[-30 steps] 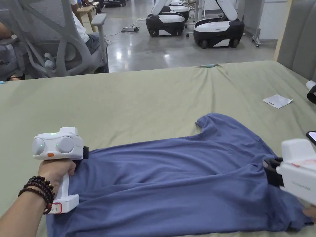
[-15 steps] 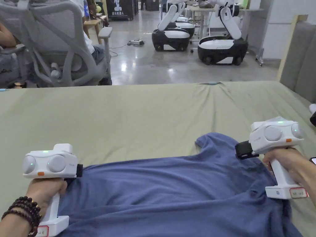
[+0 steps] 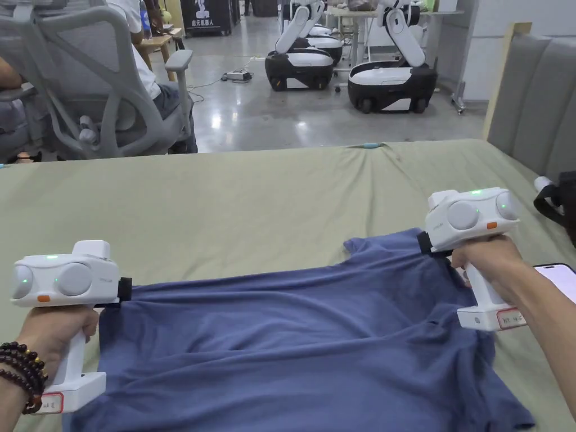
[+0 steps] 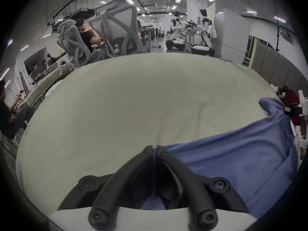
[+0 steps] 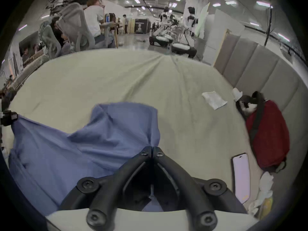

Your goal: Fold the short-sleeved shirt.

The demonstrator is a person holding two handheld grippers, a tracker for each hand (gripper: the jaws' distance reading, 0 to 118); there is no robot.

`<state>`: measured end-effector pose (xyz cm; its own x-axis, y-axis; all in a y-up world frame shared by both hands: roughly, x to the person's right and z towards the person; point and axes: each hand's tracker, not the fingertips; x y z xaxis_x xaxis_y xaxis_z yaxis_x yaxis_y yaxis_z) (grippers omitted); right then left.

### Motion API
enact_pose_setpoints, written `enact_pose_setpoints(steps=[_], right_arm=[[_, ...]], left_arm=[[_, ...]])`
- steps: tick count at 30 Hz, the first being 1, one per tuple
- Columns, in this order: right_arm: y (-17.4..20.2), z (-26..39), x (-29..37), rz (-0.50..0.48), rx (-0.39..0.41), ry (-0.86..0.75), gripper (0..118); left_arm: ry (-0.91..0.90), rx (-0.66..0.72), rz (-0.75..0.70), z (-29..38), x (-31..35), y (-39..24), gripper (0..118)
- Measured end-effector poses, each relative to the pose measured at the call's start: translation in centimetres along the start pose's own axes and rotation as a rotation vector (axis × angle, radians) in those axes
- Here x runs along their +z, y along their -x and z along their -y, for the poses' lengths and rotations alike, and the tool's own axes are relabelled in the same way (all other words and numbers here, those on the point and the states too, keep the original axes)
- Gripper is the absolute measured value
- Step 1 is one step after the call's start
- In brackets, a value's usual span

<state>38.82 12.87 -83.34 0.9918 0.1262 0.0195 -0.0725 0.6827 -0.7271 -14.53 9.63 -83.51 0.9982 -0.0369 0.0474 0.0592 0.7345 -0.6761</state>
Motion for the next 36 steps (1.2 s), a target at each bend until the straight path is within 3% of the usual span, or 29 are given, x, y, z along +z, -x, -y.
enact_pose_setpoints(steps=[5,12,16,21,28,30,31,34,35,36], right_arm=[[-0.8,3.0,8.7,-0.027,-0.045,-0.047,0],[-1.9,13.7,17.8,-0.072,-0.048,-0.088,0],[-1.7,19.9,17.8,-0.084,-0.064,-0.025,0],[-0.1,24.2,11.0,-0.066,0.031,0.189,0],[1.3,23.8,10.1,-0.006,0.057,0.157,2],[1.3,24.0,10.9,0.013,0.06,0.13,9],[1.4,24.0,11.5,0.058,0.068,0.097,18],[1.3,24.1,14.1,0.119,0.057,0.046,90],[1.2,24.2,15.0,0.081,0.029,-0.005,118],[1.2,24.1,16.4,0.049,0.008,-0.084,118]], left_arm=[[-0.053,0.029,0.054,2.3,7.7,0.6,2],[-0.062,0.01,0.087,9.9,15.8,1.4,2],[-0.021,-0.036,0.09,15.1,16.6,1.3,2],[0.091,-0.037,0.08,20.1,13.6,0.1,2],[0.039,0.002,0.042,20.6,13.3,-0.4,3],[0.029,0.015,0.046,20.5,13.8,-0.2,11],[0.021,0.025,0.037,20.3,14.3,-0.1,20],[0.017,0.041,-0.005,19.9,15.5,0.5,110],[-0.051,0.038,0.019,19.7,16.8,0.9,116],[-0.068,0.06,0.04,19.4,17.6,1.2,106]])
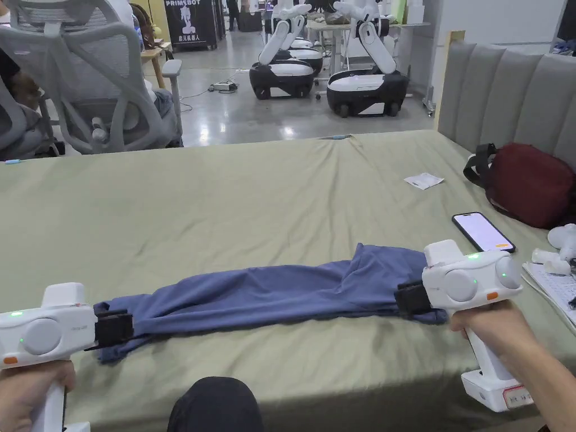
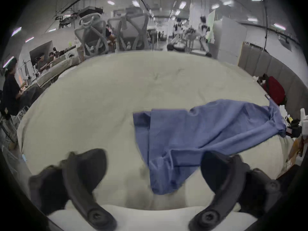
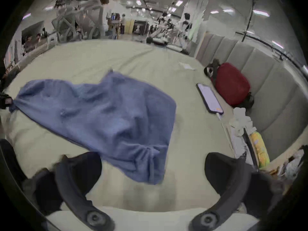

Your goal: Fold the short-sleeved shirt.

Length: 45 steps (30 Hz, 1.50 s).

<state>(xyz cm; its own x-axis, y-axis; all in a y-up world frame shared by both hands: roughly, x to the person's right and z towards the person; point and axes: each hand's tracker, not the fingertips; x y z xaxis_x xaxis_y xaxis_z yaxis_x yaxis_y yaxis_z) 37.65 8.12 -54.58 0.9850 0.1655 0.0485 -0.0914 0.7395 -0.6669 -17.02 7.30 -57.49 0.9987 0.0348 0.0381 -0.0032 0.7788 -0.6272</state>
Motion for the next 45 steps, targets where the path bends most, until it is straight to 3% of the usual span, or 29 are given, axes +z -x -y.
enact_pose_setpoints(steps=[3,4,6,7,8,9,17,18,19,20,21,23,25,30,32,34,35,36,38,45], right_arm=[[0.9,-0.6,3.2,-0.017,-0.033,-0.04,115],[1.4,-0.6,3.8,-0.029,-0.03,-0.062,112],[2.6,-0.5,4.8,-0.035,-0.028,-0.116,76],[3.1,-0.6,5.2,-0.028,-0.03,-0.126,46],[3.7,-0.8,5.4,-0.025,-0.026,-0.134,3],[4.4,-0.6,5.3,-0.024,-0.026,-0.14,0],[6.9,-0.7,7.2,-0.096,-0.007,-0.187,0],[7.1,-0.6,7.4,-0.106,-0.009,-0.186,0],[7.3,-0.6,7.5,-0.12,-0.007,-0.184,0],[7.6,-0.6,7.6,-0.132,-0.01,-0.179,0],[7.9,-0.5,7.7,-0.143,-0.019,-0.172,0],[8.6,-0.4,7.7,-0.172,-0.033,-0.165,0],[9.4,-0.5,7.6,-0.19,-0.026,-0.156,0],[11.1,-0.5,7.2,-0.213,-0.027,-0.152,0],[11.5,-0.5,7.1,-0.217,-0.033,-0.145,0],[11.9,-0.4,7.1,-0.218,-0.035,-0.138,0],[12.1,-0.4,7.0,-0.217,-0.035,-0.134,0],[12.2,-0.4,6.9,-0.216,-0.033,-0.129,0],[12.5,-0.5,6.6,-0.219,-0.032,-0.12,0],[12.7,-0.7,6.0,-0.221,-0.039,-0.106,0]], left_arm=[[-0.04,-0.016,-0.033,-0.4,2.4,-0.2,106],[-0.079,-0.032,-0.028,-0.3,3.2,-0.3,98],[-0.133,-0.068,-0.027,-0.2,4.4,-0.7,38],[-0.138,-0.069,-0.037,-0.2,4.8,-1.0,7],[-0.15,-0.064,-0.063,-0.1,5.1,-1.1,0],[-0.153,-0.054,-0.049,-0.1,5.4,-1.1,0],[-0.134,0.001,0.047,-0.4,4.5,-0.1,0],[-0.112,0.019,0.084,-0.5,3.9,0.4,10],[-0.105,0.042,0.125,-0.6,3.3,0.9,37],[-0.095,0.068,0.183,-0.7,2.4,1.7,49],[-0.081,0.101,0.239,-0.7,1.2,2.4,49],[-0.041,0.171,0.344,-0.5,-0.5,3.8,118],[-0.017,0.206,0.364,-0.5,-2.6,4.8,107],[0.057,0.301,0.442,-0.3,-6.7,6.1,110],[0.154,0.377,0.54,-0.3,-7.9,6.5,107],[0.142,0.415,0.543,-0.8,-8.6,6.5,101],[0.154,0.434,0.584,-1.2,-8.9,6.7,88],[0.152,0.465,0.615,-1.4,-9.1,6.9,67],[0.218,0.487,0.53,-1.6,-11.0,5.8,15],[0.19,0.425,0.539,-1.9,-10.4,5.7,8]])
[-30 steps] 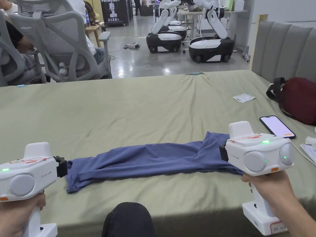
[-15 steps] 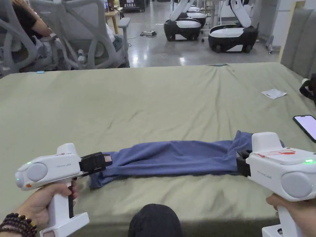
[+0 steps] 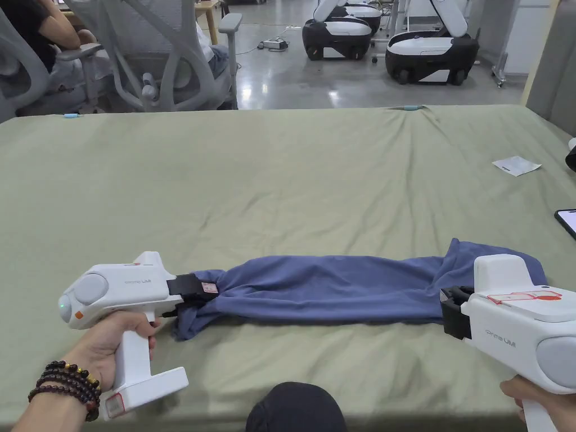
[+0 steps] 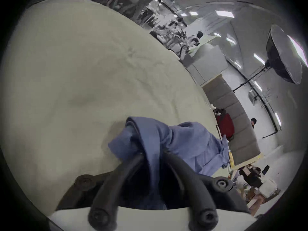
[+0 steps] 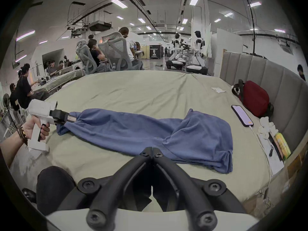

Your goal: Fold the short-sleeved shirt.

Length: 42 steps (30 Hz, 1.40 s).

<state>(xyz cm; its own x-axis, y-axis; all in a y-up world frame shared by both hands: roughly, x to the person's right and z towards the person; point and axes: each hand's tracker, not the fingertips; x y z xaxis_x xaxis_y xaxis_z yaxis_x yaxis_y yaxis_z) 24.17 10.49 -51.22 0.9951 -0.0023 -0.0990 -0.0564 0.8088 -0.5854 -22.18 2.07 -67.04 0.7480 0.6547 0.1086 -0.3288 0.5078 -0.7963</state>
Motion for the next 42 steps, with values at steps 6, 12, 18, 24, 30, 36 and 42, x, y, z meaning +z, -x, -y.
enact_pose_setpoints(steps=[6,12,18,24,30,36,42], right_arm=[[-0.2,0.0,0.2,0.005,-0.003,-0.006,0],[-0.1,0.1,-0.5,-0.002,-0.023,0.001,0],[1.0,0.1,-0.9,-0.034,-0.014,0.003,0],[1.6,0.0,-0.3,-0.042,-0.013,-0.032,0],[1.0,0.6,0.7,-0.034,-0.037,-0.036,0],[-0.3,0.9,0.9,-0.019,-0.064,-0.027,0],[-0.3,1.2,1.0,-0.028,-0.068,-0.024,0]], left_arm=[[-0.108,-0.016,-0.186,-2.9,5.9,4.2,6],[-0.127,-0.008,-0.235,-3.6,9.7,5.7,6],[-0.139,-0.017,-0.071,-3.8,9.4,0.5,7],[-0.05,-0.273,0.062,-2.1,4.1,-8.9,7],[0.123,-0.237,-0.036,0.2,-4.9,-9.4,7],[0.044,-0.13,0.051,0.6,-6.5,-7.5,25],[-0.111,-0.195,0.134,-0.6,0.3,-9.3,115]])
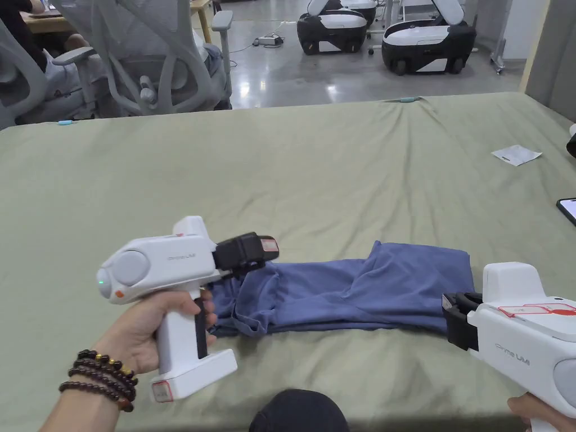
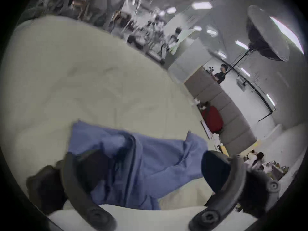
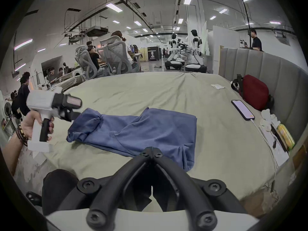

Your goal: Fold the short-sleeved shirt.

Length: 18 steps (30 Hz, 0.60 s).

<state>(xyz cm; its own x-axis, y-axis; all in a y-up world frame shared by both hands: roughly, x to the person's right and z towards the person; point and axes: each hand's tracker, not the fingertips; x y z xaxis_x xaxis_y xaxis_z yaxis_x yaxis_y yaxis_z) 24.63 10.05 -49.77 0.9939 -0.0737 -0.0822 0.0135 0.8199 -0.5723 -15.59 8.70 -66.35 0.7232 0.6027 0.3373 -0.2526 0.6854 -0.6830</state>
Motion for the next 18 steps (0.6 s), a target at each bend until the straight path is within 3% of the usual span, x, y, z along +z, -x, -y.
enact_pose_setpoints(steps=[4,6,7,8,12,18], right_arm=[[0.0,0.4,-0.5,-0.009,-0.019,0.005,0],[0.1,0.5,-0.7,-0.015,-0.018,0.012,0],[0.1,0.5,-0.8,-0.017,-0.018,0.016,0],[0.2,0.6,-0.9,-0.019,-0.018,0.018,0],[0.2,0.7,-0.9,-0.027,-0.018,0.024,0],[-0.8,0.9,-0.6,-0.006,-0.033,0.03,0]], left_arm=[[0.022,0.02,-0.03,-0.4,3.2,1.4,114],[0.04,0.036,-0.055,0.3,3.6,2.3,59],[0.059,0.028,-0.096,0.7,3.4,2.7,21],[0.081,0.014,-0.144,1.2,3.0,2.8,0],[0.135,0.074,-0.119,2.4,1.4,4.0,0],[0.206,0.055,-0.11,3.1,-2.5,2.7,0]])
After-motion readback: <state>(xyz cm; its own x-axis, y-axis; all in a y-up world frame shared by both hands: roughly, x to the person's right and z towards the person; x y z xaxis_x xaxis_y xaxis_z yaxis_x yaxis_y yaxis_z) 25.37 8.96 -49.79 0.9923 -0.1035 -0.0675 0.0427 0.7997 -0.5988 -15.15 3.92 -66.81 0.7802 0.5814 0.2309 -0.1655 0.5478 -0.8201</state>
